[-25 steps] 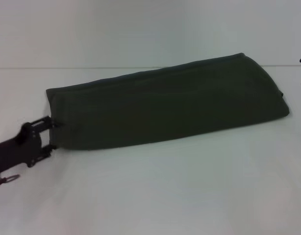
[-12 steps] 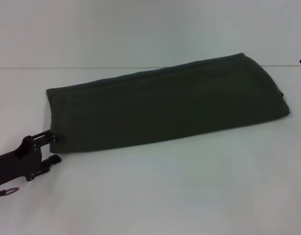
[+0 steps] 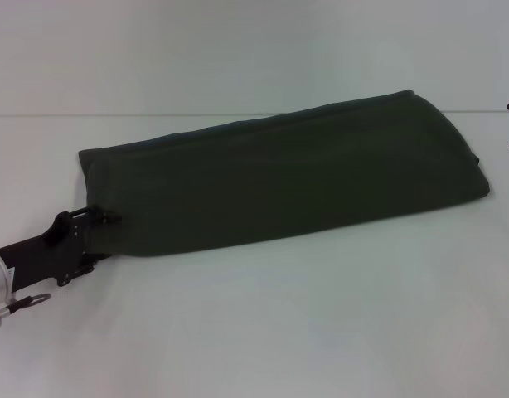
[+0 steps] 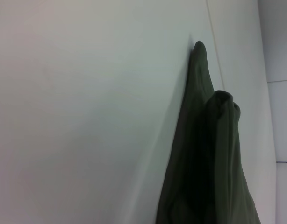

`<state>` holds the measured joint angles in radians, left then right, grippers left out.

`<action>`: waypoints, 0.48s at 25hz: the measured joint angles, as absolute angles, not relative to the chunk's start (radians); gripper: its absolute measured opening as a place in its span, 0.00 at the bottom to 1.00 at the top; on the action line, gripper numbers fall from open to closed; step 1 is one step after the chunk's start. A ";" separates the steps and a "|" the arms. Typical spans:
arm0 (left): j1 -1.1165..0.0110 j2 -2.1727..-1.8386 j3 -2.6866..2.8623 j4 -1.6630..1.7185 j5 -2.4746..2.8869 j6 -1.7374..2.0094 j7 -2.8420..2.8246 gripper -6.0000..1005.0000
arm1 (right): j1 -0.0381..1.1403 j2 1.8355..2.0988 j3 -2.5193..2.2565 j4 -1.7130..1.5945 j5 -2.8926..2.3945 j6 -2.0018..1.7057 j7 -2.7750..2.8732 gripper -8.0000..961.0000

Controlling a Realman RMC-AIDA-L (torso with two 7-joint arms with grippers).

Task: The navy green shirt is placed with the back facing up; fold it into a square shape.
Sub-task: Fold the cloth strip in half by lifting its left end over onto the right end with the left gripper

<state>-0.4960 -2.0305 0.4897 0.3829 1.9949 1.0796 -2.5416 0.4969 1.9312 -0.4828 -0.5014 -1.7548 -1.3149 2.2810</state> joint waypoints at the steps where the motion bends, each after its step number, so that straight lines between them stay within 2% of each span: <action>1: -0.499 -2.032 0.491 0.382 1.995 1.075 -2.541 0.70 | 0.497 1.931 -0.482 -0.501 -1.755 -1.315 2.281 0.96; 8: -0.488 -2.037 0.427 0.385 1.910 1.219 -2.409 0.70 | 0.498 1.929 -0.475 -0.502 -1.755 -1.318 2.279 0.96; 12: -0.478 -2.024 0.452 0.362 1.943 1.180 -2.440 0.69 | 0.498 1.930 -0.475 -0.502 -1.755 -1.316 2.278 0.96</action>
<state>-0.4777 -2.0242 0.4516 0.3620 1.9426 1.1797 -2.4403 0.4977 1.9303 -0.4754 -0.5016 -1.7548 -1.3162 2.2775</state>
